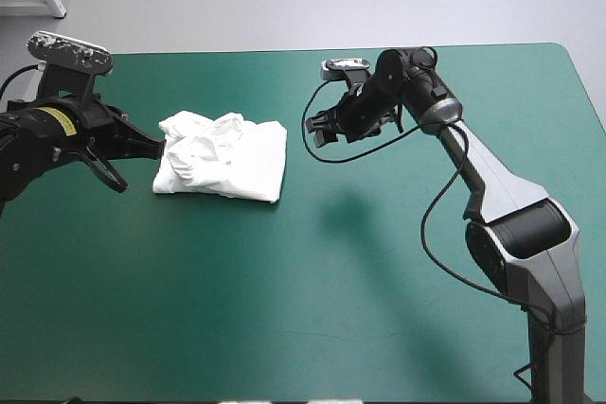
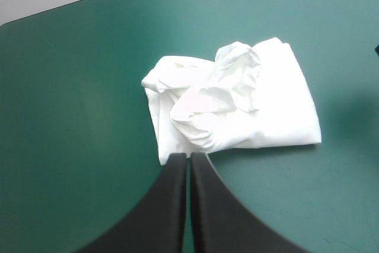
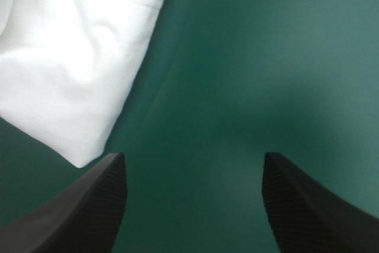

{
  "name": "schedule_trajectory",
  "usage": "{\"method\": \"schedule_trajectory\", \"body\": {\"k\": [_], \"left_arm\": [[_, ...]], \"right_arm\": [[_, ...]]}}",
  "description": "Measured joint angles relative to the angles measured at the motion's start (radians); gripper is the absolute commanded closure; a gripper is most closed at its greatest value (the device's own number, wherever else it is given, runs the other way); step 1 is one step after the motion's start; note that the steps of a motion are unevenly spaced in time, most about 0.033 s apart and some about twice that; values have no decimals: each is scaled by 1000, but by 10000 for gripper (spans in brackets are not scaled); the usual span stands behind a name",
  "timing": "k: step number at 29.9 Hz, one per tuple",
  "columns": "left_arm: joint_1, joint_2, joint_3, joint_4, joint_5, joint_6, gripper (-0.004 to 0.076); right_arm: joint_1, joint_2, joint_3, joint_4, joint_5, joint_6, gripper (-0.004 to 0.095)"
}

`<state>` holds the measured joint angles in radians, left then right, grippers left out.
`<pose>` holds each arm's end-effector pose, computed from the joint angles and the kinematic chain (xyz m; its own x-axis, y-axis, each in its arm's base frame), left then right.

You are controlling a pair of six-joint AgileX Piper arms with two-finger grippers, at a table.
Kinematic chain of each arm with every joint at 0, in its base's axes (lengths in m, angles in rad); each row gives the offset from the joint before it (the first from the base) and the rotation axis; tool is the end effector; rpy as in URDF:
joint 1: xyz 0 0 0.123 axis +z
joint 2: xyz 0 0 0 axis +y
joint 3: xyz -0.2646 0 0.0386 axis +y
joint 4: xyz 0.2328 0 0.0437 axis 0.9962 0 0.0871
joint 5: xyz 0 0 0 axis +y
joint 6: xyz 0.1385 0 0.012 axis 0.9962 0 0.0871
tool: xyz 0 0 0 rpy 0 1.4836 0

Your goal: Fold the cloth

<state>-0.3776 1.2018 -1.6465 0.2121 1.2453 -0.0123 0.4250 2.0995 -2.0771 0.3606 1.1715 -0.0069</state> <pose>0.2291 -0.0610 0.4348 -0.5900 0.2935 -0.7521 0.2539 0.9518 0.1722 0.4024 0.2317 0.2543 -0.8699 -0.2502 -0.4251 -0.4126 0.8413 0.3492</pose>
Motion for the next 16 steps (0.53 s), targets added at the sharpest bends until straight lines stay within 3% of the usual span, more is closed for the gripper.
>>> {"method": "schedule_trajectory", "body": {"k": [9, 16], "left_arm": [[0, 0, 0, -1, 0, 0, 705], [0, 0, 0, -6, 0, 0, 705]], "right_arm": [[69, 70, 27, 106, -167, -18, 297], [84, 190, 27, 254, -269, -70, 304]]}}
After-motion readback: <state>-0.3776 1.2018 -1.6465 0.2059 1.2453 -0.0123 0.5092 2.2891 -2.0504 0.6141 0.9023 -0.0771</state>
